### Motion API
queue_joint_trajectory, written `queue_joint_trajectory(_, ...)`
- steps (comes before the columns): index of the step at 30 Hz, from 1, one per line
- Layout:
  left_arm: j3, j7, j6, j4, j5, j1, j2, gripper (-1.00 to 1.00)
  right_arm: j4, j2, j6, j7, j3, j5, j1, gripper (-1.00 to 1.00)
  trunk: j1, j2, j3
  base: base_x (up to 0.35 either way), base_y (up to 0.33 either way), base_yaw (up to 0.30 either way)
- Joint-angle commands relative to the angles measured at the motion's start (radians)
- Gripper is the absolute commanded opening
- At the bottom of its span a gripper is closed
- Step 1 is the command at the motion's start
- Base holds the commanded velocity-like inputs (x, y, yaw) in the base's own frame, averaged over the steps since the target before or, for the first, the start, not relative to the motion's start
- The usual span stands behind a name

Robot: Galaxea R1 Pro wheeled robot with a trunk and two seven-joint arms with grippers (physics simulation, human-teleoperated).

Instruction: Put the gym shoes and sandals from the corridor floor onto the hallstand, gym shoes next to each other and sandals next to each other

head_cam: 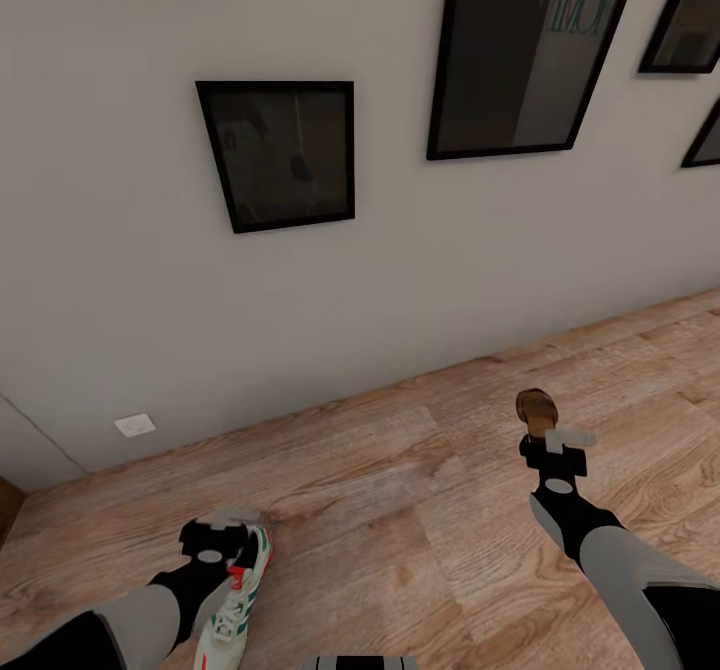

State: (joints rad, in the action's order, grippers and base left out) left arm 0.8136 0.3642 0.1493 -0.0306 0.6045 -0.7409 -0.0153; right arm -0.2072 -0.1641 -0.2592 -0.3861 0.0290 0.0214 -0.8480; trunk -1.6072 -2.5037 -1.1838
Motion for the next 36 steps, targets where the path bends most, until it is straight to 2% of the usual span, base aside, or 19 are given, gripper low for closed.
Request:
queue_joint_trajectory(1, 0.000, -0.001, 0.007, 0.000, 0.000, 0.000, 0.005, 1.00, 0.001, 0.000, -0.001, 0.001, 0.000, -0.002, 0.000, -1.00, 0.000, 0.000, 0.000, 0.000, 0.000, 0.000)
queue_joint_trajectory(11, 0.000, -0.097, 0.028, 0.000, -0.002, 0.028, 0.027, 1.00, 0.004, 0.000, -0.002, 0.001, 0.000, -0.001, 0.000, -1.00, 0.000, 0.000, 0.000, 0.000, 0.000, 0.000)
queue_joint_trajectory(18, 0.001, -0.240, 0.027, 0.001, -0.003, 0.034, 0.040, 1.00, 0.005, 0.000, -0.002, 0.001, 0.000, -0.002, 0.000, -1.00, 0.000, 0.000, 0.000, 0.000, 0.000, 0.000)
queue_joint_trajectory(22, 0.000, -0.271, 0.023, 0.001, -0.003, 0.034, 0.042, 1.00, 0.005, 0.000, -0.001, 0.001, 0.000, -0.001, 0.000, -1.00, 0.000, 0.000, 0.000, 0.000, 0.000, 0.000)
queue_joint_trajectory(26, -0.002, -0.279, 0.019, 0.001, -0.003, 0.035, 0.038, 1.00, 0.005, 0.000, -0.002, 0.001, 0.000, -0.001, 0.000, -1.00, 0.000, 0.000, 0.000, 0.000, 0.000, 0.000)
queue_joint_trajectory(36, -0.003, -0.242, 0.018, 0.003, -0.004, 0.061, 0.015, 1.00, 0.005, 0.000, -0.002, 0.002, 0.000, -0.001, 0.000, -1.00, 0.000, 0.000, 0.000, 0.000, 0.000, 0.000)
